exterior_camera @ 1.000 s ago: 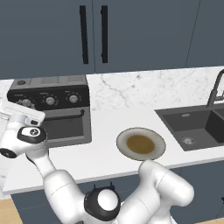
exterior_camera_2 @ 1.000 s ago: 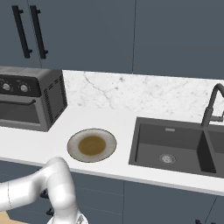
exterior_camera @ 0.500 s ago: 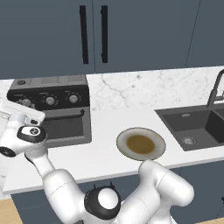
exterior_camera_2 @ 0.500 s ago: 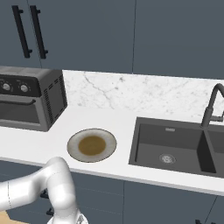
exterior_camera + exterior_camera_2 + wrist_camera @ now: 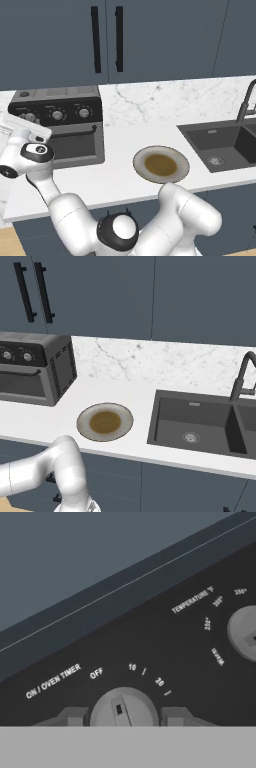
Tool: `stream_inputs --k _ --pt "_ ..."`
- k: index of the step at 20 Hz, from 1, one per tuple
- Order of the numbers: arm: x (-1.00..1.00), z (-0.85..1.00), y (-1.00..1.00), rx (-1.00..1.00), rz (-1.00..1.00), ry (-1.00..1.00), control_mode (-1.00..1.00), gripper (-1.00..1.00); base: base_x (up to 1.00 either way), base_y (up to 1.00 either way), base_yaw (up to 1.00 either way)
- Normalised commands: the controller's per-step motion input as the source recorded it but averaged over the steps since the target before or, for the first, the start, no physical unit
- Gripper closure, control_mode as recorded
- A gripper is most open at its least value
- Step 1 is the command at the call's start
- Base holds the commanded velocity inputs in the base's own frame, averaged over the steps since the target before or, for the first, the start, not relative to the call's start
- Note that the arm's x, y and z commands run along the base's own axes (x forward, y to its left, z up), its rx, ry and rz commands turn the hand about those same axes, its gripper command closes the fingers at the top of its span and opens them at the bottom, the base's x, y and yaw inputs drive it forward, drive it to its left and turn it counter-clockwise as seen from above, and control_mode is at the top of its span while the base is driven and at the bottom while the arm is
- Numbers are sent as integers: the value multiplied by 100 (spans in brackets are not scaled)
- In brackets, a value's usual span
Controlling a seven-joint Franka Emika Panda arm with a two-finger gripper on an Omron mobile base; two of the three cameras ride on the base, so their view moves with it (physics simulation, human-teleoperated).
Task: Pick up the kebab skewer and baguette bread, and place them inside the toaster oven. Close the toaster oven door and start by setting the timer.
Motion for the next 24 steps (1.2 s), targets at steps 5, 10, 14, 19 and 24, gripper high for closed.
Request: stream_inputs --k 5,10,14,19,24 --pt "0 9 -19 34 0 -1 -100 100 0 0 0" --pt "0 6 -11 38 0 -4 -100 100 0 0 0" --pt "0 0 -9 40 0 -5 -100 100 0 0 0" --pt "0 0 -5 42 0 -6 -100 100 0 0 0" --pt "0 0 0 45 -1 -7 -100 100 0 0 0"
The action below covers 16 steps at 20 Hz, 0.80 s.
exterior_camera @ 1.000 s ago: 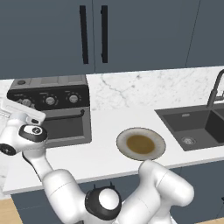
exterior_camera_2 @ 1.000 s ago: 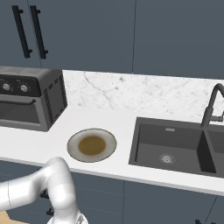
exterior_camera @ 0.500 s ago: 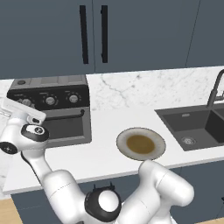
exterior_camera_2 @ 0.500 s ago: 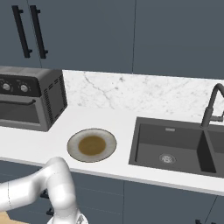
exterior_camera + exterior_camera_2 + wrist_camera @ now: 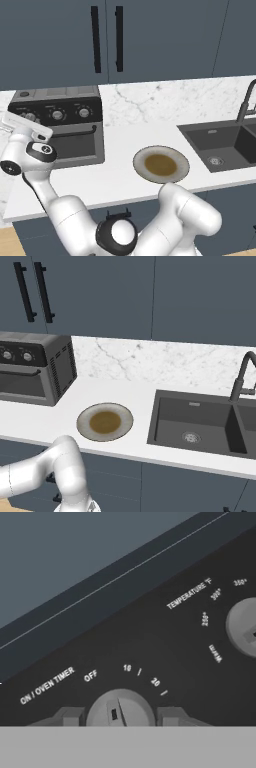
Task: Pick up the kebab skewer and baguette bread, and place them inside the toaster oven. Close the toaster oven door and start by setting the timer.
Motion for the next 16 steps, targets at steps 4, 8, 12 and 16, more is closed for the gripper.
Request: stream_inputs --k 4,8,12,16 --pt "0 0 0 49 -6 -8 -100 100 0 0 0" --pt "0 0 0 51 -9 -10 -100 100 0 0 0" --pt "0 0 0 52 -14 -10 -100 100 0 0 0" --pt "0 0 0 53 -14 -9 -100 100 0 0 0"
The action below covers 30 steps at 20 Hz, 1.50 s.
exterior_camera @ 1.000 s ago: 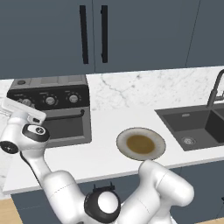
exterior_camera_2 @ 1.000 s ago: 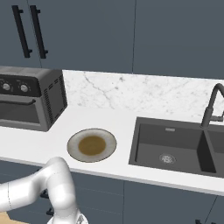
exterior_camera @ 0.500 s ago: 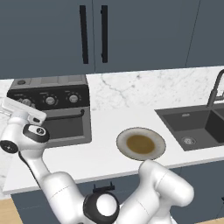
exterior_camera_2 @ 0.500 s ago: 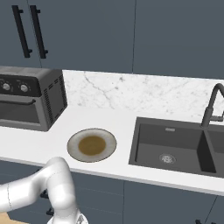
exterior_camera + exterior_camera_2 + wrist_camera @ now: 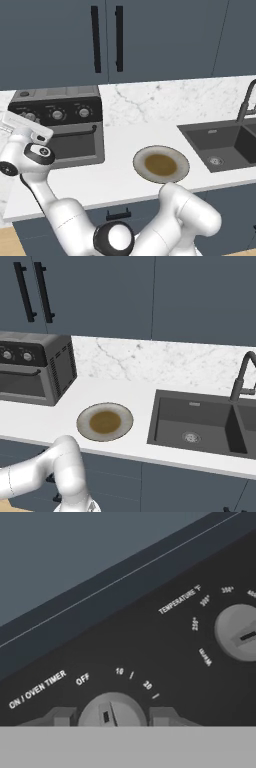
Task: Pick up the kebab skewer and baguette bread, and place them inside the toaster oven. Close the toaster oven door and start by setting the timer.
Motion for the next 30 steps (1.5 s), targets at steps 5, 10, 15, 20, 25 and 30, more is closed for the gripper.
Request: stream_inputs --k 5,10,15,20,25,30 --pt "0 0 0 56 -12 -10 -100 100 0 0 0" --pt "0 0 0 59 -12 -10 -100 100 0 0 0" --pt "1 0 4 59 -16 -9 -100 100 0 0 0" --pt "0 0 11 59 -13 -7 -100 100 0 0 0" --pt "1 0 8 63 -1 -4 -100 100 0 0 0" --pt "2 0 5 63 3 0 -100 100 0 0 0"
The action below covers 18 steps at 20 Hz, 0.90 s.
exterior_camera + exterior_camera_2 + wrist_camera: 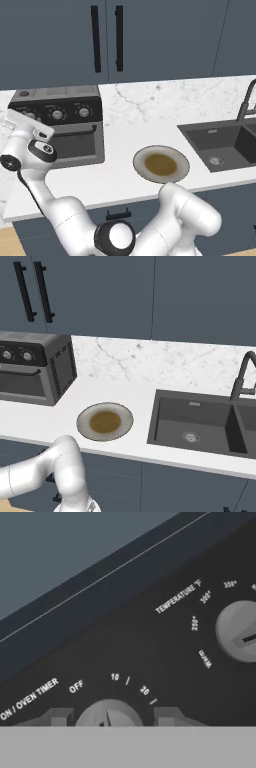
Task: Pick up the kebab skewer and baguette bread, and place them inside the toaster oven. Close the toaster oven door and start by setting the timer.
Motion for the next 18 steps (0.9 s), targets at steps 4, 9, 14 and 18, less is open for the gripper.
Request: stream_inputs --k 4,9,14,18 --pt "0 0 6 46 17 0 -100 100 0 0 0" --pt "0 -1 19 45 19 -2 -100 100 0 0 0" --pt "0 -4 31 53 9 -10 -100 100 0 0 0" --pt "0 -21 26 55 1 -17 -100 100 0 0 0"
